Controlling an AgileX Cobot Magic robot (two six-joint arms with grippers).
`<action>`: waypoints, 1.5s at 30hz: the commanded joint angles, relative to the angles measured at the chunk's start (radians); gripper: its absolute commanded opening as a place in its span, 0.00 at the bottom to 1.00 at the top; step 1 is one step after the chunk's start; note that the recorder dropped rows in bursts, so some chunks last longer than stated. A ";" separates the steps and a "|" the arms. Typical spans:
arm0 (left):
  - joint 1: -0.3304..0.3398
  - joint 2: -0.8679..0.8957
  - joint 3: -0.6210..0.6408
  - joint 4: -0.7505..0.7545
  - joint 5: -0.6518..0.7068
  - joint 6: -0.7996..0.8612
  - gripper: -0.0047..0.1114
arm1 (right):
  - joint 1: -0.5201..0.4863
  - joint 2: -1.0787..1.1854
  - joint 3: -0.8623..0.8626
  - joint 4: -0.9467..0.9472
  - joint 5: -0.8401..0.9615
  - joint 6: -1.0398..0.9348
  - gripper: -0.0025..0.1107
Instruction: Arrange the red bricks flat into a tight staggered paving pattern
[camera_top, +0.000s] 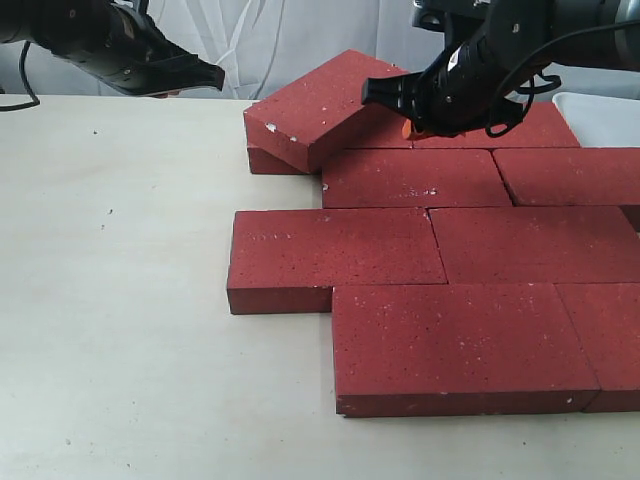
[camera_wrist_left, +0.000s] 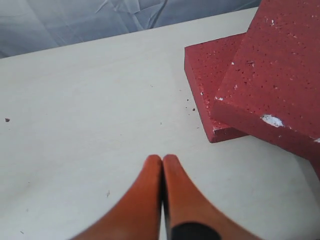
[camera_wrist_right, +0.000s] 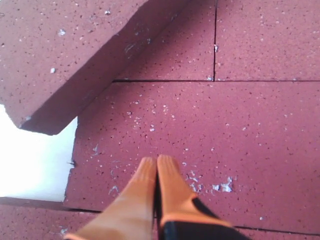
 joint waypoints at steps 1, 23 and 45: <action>0.001 -0.003 -0.005 0.006 0.001 0.000 0.04 | -0.003 -0.008 -0.006 -0.009 0.007 -0.003 0.02; 0.001 -0.003 -0.005 0.006 0.001 0.000 0.04 | -0.003 -0.008 -0.006 -0.009 0.011 -0.003 0.02; 0.001 0.007 -0.040 -0.048 -0.071 0.000 0.04 | -0.052 -0.004 -0.025 -0.037 -0.109 -0.012 0.02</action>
